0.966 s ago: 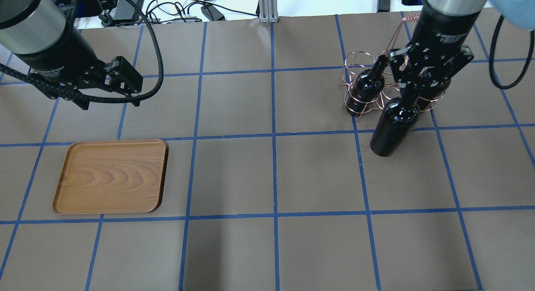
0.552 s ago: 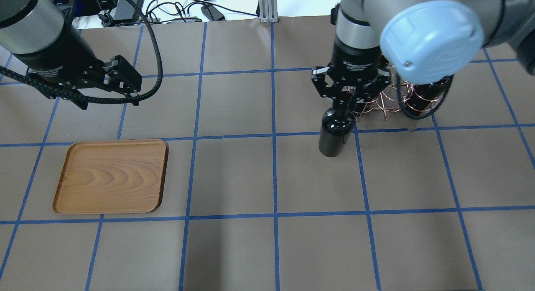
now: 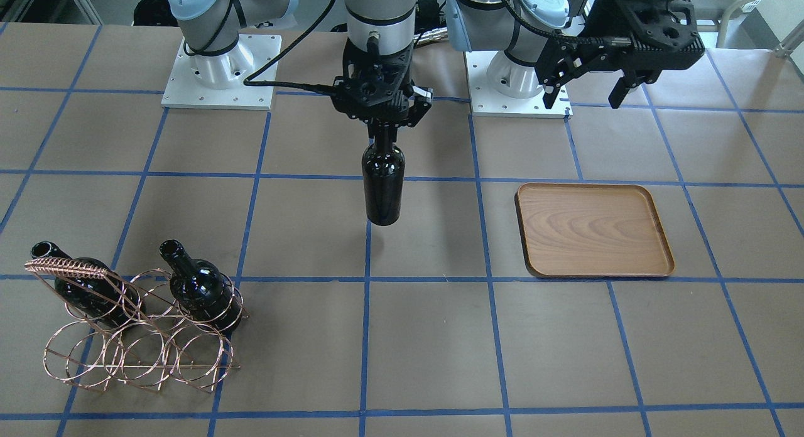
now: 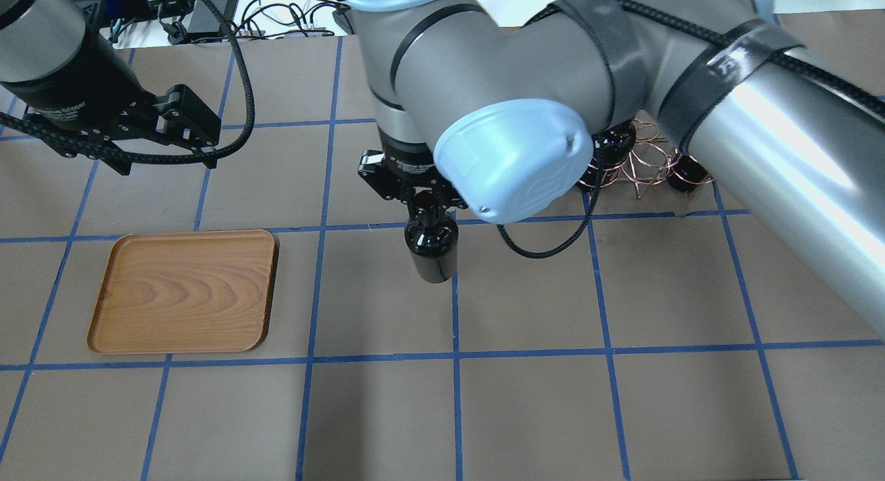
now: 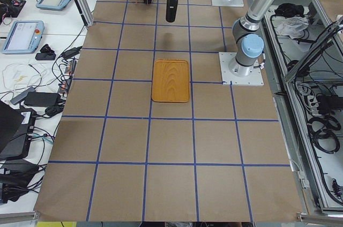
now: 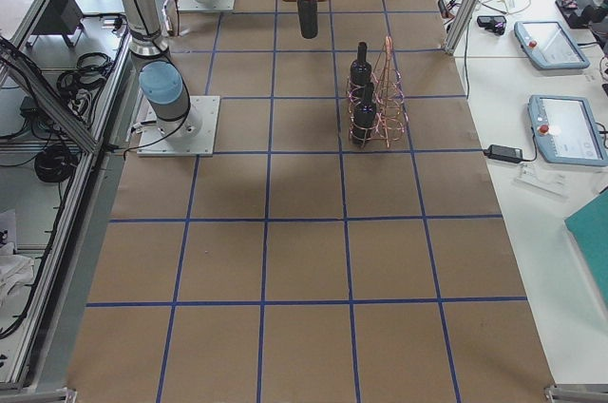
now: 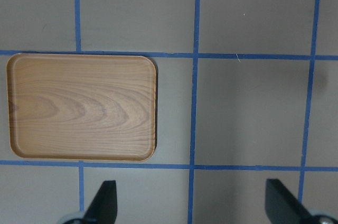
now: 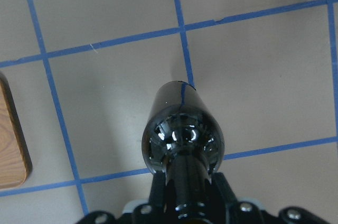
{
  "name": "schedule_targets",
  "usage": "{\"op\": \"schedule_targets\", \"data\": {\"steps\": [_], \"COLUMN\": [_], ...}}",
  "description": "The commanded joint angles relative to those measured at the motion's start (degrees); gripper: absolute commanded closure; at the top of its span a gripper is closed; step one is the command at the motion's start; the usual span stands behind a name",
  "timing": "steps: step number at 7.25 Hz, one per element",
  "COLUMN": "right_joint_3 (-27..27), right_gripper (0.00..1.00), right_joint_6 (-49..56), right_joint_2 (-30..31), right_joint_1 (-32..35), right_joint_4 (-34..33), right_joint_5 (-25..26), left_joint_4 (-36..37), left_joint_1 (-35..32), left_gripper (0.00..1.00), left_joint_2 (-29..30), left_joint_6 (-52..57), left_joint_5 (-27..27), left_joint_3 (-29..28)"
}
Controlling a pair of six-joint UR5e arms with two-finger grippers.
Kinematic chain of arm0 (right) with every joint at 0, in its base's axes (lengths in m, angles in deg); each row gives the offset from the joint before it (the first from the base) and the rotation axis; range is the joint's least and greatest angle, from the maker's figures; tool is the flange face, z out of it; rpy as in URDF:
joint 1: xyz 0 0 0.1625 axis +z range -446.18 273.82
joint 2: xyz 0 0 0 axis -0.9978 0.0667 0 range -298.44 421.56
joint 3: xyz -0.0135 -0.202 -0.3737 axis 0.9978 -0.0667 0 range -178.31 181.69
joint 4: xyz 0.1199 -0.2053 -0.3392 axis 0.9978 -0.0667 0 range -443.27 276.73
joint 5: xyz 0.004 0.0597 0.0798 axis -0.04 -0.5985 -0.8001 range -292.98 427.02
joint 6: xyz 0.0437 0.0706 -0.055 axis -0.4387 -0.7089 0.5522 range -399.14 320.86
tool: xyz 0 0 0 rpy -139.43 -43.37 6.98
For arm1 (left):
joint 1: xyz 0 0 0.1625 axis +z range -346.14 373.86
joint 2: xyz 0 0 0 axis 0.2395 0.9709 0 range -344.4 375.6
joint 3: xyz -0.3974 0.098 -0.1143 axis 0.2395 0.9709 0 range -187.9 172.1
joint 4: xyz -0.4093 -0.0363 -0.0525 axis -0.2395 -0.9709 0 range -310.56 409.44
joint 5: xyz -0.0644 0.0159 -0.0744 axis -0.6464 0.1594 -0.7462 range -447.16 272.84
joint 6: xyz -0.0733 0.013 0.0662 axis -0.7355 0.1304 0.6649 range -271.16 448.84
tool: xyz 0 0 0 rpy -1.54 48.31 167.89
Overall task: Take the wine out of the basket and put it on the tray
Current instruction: 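Carry the bottle toward the tray and stand it upright on the table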
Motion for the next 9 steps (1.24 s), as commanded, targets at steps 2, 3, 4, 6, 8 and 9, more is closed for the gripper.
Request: {"op": "schedule_targets", "data": {"steps": [2,3,4,6,8,9], "right_joint_3": [1.98,3.21,3.74,4.36,4.36,4.01], "right_gripper": [0.83,0.83,0.81,0.42,0.27,0.21], "right_joint_6": [-1.70,-1.78,-1.79,-1.70,-1.70,-1.61], "right_joint_2": [-0.74,-1.18,-1.27,-1.36,-1.27,-1.01], "right_joint_1": [6.15,7.12,7.31,7.74,7.75,7.66], "right_joint_4": [0.16,-0.02,-1.59,-2.04,-2.04,-2.04], "right_joint_5": [-1.02,-1.12,-1.12,-1.12,-0.85,-0.51], "left_joint_4": [-0.21,-0.12,-0.12,-0.12,0.05,-0.03], "left_joint_1": [1.41,1.33,1.33,1.33,1.41,1.41], "left_gripper": [0.00,0.00,0.00,0.00,0.00,0.00], "left_joint_2": [-0.16,-0.25,-0.34,-0.52,-0.34,-0.08], "left_joint_6": [0.20,0.11,0.11,-0.50,0.10,0.11], "left_joint_5": [-0.13,0.05,-0.13,-0.04,0.48,0.31], "left_joint_3": [-0.01,-0.01,-0.01,-0.01,0.60,0.69]}}
